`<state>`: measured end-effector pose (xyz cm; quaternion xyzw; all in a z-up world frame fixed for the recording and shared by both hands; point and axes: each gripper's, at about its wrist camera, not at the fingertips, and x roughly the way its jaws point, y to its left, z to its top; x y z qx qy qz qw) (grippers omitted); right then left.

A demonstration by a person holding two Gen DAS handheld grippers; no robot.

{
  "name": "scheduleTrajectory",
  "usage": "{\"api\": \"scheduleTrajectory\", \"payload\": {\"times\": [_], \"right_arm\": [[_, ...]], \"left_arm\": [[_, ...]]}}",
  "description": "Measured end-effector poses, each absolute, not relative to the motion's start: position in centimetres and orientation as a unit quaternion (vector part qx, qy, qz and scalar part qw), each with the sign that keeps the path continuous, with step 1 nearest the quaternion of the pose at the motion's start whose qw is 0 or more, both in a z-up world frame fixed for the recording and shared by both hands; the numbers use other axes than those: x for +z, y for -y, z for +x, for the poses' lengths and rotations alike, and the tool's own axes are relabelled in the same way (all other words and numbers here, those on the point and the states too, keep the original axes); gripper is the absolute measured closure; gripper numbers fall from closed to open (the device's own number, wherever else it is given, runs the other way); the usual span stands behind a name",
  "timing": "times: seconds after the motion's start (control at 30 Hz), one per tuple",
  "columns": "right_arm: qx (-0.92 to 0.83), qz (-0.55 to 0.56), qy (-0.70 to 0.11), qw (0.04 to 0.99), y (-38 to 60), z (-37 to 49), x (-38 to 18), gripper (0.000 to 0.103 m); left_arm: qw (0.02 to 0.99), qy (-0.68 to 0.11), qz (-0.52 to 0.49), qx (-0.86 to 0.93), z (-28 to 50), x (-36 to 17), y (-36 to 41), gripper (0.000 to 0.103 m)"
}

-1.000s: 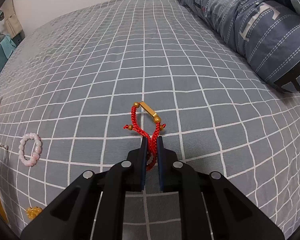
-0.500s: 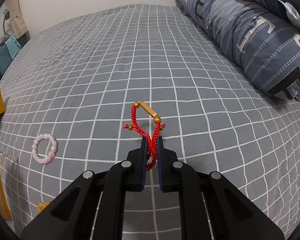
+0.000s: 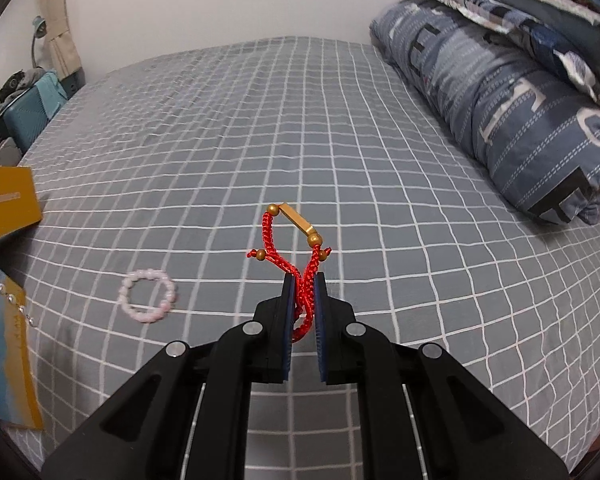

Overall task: Organize jewelry
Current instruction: 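Lift both held bracelets and carry them over the white box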

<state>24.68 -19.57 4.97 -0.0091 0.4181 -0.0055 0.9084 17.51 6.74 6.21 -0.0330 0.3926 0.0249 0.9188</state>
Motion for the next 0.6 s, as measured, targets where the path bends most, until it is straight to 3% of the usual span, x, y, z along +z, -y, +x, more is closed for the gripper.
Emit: {"api": "scheduleTrajectory", "payload": {"times": [0.6], "right_arm": [[0.083, -0.043, -0.390, 0.916, 6.5, 19.4, 10.1, 0.094]], "left_arm": [[0.928, -0.362, -0.042, 0.075, 10.9, 11.7, -12.0, 0.091]]}}
